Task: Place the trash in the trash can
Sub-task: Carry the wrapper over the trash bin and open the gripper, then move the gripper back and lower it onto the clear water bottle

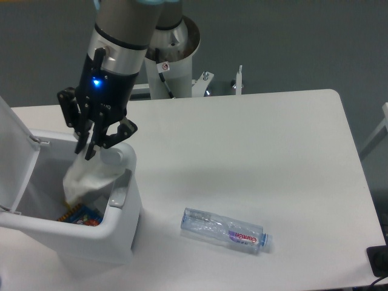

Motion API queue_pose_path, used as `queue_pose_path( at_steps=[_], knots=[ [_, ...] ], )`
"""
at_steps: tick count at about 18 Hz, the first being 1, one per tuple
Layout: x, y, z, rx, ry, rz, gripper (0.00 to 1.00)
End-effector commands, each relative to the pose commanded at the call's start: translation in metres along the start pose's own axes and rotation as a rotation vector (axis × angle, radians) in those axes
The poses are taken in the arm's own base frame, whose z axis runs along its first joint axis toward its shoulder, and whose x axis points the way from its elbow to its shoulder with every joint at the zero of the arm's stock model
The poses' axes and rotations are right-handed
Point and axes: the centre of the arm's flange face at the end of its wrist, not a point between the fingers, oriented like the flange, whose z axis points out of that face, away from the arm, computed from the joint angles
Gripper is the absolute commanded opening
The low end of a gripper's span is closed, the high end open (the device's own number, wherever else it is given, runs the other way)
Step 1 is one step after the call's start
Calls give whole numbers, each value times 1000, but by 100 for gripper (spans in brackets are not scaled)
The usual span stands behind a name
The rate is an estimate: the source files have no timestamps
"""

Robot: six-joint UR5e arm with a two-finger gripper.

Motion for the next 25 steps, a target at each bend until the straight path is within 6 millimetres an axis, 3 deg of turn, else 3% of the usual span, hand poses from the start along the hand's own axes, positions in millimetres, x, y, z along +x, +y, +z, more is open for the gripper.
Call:
queue_pose_path(
  at_steps=[3,4,6,10,15,18,25],
  knots=[
    [-5,-4,0,22,-16,-28,100],
    [-18,-5,-5,51,-44,-54,100],
    [-62,11,-10,65,-81,-136,100],
    [-153,55,-1,32,-109,-276,100],
    [-228,106,-3,12,-132,-408,100],
    [-247,135,10,-15,-117,-484,100],
    [-295,171,69,-142,-163,-710,100]
  ],
)
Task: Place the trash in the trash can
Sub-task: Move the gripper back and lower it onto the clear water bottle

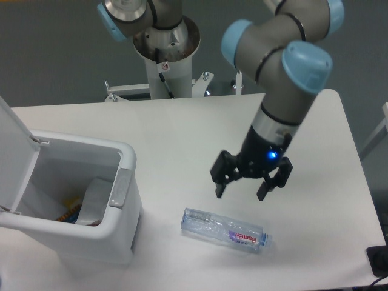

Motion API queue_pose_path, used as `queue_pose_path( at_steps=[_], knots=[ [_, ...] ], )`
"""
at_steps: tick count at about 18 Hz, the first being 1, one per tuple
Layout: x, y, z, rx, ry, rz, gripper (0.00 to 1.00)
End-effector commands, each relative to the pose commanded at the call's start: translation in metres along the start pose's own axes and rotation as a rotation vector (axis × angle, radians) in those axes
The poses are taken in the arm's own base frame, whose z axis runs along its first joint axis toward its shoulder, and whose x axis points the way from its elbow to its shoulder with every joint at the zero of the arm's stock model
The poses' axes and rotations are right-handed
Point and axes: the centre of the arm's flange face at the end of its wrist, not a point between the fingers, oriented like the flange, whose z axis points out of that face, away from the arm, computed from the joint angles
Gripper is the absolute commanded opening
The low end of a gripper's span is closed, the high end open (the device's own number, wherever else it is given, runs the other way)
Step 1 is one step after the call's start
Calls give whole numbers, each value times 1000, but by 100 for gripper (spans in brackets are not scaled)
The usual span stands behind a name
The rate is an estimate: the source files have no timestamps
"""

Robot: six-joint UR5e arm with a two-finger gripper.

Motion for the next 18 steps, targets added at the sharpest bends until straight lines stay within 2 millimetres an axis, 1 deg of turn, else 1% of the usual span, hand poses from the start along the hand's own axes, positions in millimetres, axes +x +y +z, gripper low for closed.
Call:
queue_pose_path(
  at_steps=[5,6,8,11,13,18],
  knots=[
    [-14,-11,23,-18,-5,-121,100],
    [-19,-13,26,-22,-49,-195,100],
    [-24,-16,33,-16,-62,-243,100],
    [-30,-18,44,-31,-70,-252,100],
    [-32,-21,46,-29,-71,-253,100],
    [-40,-17,57,-59,-118,-261,100]
  ],
)
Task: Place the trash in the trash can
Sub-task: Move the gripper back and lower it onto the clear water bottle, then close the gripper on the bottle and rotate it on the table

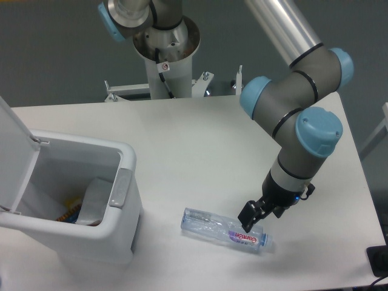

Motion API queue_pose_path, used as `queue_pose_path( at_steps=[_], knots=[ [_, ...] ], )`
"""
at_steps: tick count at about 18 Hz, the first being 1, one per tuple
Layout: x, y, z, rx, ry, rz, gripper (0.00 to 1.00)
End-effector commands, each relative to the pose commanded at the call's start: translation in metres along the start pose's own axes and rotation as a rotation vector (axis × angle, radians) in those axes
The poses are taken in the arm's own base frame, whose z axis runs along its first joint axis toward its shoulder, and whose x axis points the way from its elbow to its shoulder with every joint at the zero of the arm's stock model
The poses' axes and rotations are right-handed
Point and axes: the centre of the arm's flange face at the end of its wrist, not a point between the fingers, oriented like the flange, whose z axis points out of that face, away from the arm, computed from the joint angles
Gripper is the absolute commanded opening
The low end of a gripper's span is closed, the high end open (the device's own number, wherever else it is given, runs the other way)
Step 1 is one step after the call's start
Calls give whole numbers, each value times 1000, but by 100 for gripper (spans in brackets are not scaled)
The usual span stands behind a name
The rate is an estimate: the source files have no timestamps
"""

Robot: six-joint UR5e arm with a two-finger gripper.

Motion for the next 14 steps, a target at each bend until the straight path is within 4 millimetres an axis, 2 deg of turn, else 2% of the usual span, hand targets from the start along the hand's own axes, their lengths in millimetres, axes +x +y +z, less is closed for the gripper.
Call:
queue_pose_path(
  at_steps=[6,8,11,14],
  knots=[
    [-8,-5,21,-22,-41,-126,100],
    [-9,-10,38,-39,-61,-177,100],
    [0,-11,65,-68,-77,-228,100],
    [4,-6,79,-88,-83,-309,100]
  ],
)
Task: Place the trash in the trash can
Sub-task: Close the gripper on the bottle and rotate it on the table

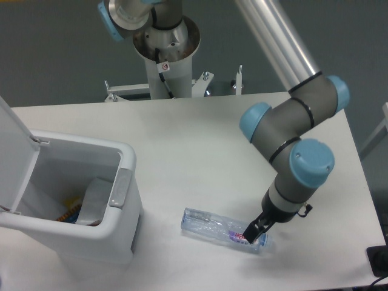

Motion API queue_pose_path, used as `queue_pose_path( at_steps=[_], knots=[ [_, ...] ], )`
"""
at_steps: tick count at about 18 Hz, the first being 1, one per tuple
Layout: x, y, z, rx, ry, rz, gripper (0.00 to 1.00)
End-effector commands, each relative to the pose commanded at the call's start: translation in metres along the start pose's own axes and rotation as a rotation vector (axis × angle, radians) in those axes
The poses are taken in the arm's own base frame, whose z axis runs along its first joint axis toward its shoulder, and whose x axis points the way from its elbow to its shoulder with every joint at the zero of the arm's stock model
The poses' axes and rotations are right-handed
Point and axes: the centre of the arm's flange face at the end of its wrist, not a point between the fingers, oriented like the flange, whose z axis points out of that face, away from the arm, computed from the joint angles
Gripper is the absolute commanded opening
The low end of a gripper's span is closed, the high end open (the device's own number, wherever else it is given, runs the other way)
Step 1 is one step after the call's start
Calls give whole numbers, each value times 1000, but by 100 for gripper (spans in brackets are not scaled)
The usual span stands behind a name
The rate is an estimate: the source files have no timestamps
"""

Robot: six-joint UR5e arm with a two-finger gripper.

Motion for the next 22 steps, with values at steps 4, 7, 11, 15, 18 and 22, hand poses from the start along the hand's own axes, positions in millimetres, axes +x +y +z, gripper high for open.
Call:
queue_pose_path(
  at_steps=[4,7,11,15,18,22],
  knots=[
    [6,12,23,-34,-17,-153,100],
    [8,10,21,-21,-14,-228,100],
    [14,9,30,11,-37,-249,79],
    [18,10,33,13,-41,-244,53],
    [18,10,29,21,-39,-241,51],
    [19,12,-4,84,-70,-218,51]
  ],
)
